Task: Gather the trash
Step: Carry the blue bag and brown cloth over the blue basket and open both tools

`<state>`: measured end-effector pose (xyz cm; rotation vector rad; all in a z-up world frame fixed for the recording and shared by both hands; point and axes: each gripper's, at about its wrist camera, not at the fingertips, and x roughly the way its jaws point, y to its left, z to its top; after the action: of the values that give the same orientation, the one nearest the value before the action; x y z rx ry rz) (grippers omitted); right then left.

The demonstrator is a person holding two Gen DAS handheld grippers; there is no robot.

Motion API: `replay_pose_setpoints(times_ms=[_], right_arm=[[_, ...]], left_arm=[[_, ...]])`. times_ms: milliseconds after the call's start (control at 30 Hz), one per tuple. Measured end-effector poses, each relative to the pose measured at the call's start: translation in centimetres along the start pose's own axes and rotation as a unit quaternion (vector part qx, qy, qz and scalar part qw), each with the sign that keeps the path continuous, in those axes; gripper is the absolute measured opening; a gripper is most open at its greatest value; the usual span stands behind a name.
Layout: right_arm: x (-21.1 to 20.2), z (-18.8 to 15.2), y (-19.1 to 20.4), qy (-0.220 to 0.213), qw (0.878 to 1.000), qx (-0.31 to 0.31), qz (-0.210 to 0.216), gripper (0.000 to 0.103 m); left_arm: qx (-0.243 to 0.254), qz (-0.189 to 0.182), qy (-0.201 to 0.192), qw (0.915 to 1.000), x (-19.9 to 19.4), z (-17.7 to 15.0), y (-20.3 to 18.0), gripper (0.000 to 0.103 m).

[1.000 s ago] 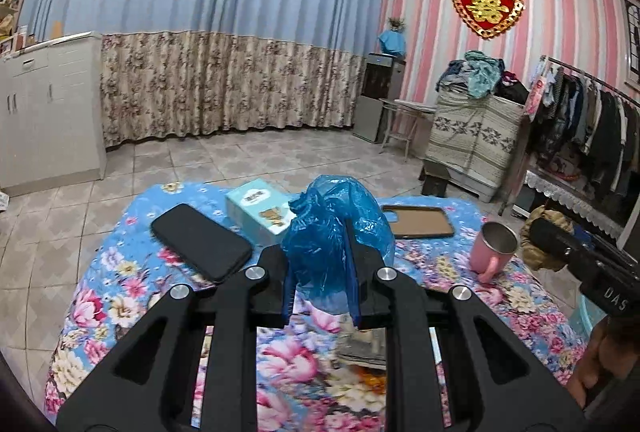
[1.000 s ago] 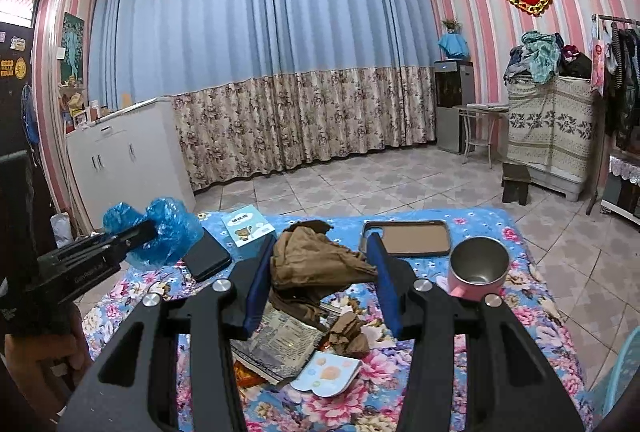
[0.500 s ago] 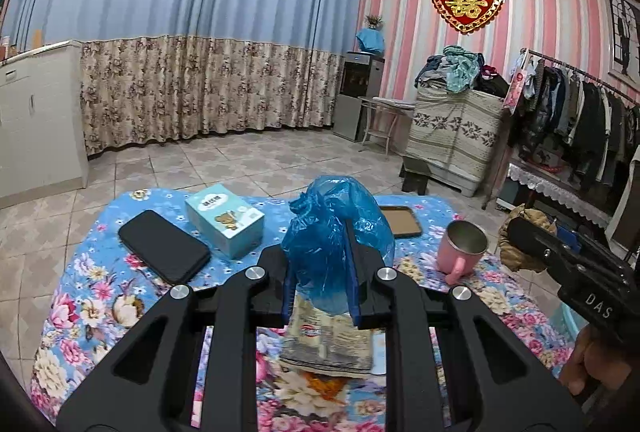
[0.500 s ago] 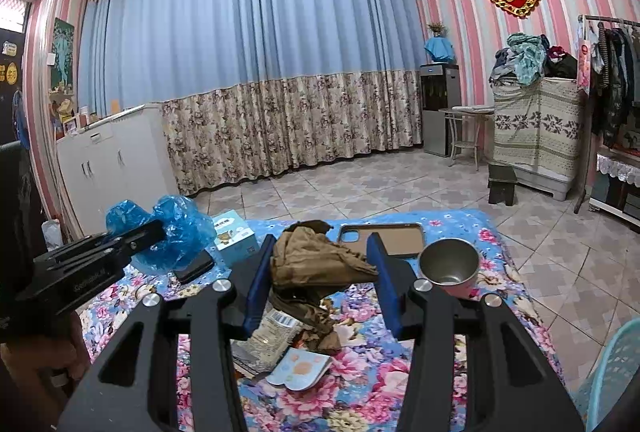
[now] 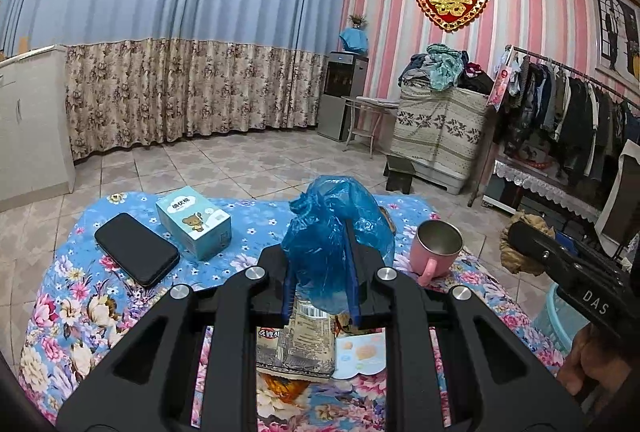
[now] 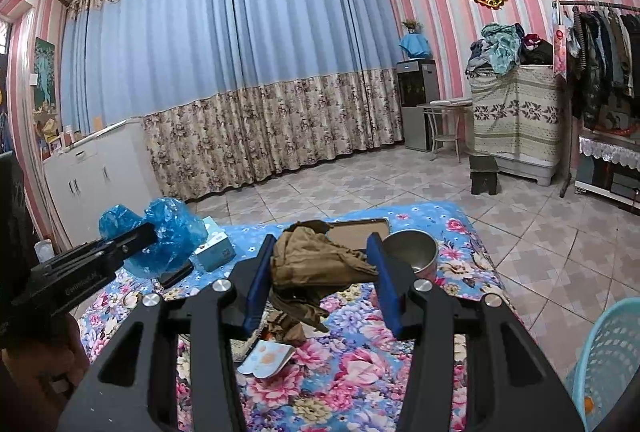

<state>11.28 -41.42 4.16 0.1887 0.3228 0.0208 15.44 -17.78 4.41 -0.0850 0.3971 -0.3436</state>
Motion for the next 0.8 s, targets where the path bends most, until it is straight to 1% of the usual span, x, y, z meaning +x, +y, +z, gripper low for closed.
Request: replay_pose_setpoints(times_ms=[100,233,300,400,500,600,700,767,800], right_arm=[[-0.2,0.1,-0.7,-0.001,1.000,0.006,-0.003,0.046],[-1.4,-0.3,-2.5,-0.007,0.999,0.021,-0.027,0.046],[-2.3,-0.6,-3.4,-0.005,0.999,0.026,-0.037,0.046],[-3.9,-0.7,-5.0,0.001,0.998,0.024,-0.049,0.046],[-6.7,-0.5,-7.4,0.000,0.998,0.022,-0.064,0.046],[-9.7,-0.3,-10.2,-0.002,0.996,0.024,-0.080,0.046],[-12.9,-0.4,-13.4,-0.004,0.995,0.029,-0.099,0.046],[-15.2,-0.6,-15.6,-0.005,0.993,0.032,-0.115,0.046],[-16.0,-0.5,-16.4,-0.006,0.992,0.033,-0.120,0.046]], left_arm=[[-0.001,0.003,0.000,1.0000,0.0,0.0,0.2,0.019],[-0.003,0.004,0.004,1.0000,-0.2,-0.3,0.1,0.019],[-0.018,-0.001,0.006,0.9998,-0.4,-0.4,0.0,0.019],[-0.017,0.000,0.009,0.9998,-0.7,-0.2,-1.3,0.019],[-0.005,-0.003,0.005,1.0000,-1.9,0.0,-3.9,0.019],[0.003,-0.023,0.003,0.9997,-3.4,0.1,-7.8,0.019],[0.017,-0.057,0.001,0.9982,-4.8,0.1,-13.1,0.019],[0.023,-0.086,0.003,0.9961,-5.4,-0.1,-16.4,0.019],[0.025,-0.094,0.003,0.9953,-5.6,-0.1,-17.5,0.019]])
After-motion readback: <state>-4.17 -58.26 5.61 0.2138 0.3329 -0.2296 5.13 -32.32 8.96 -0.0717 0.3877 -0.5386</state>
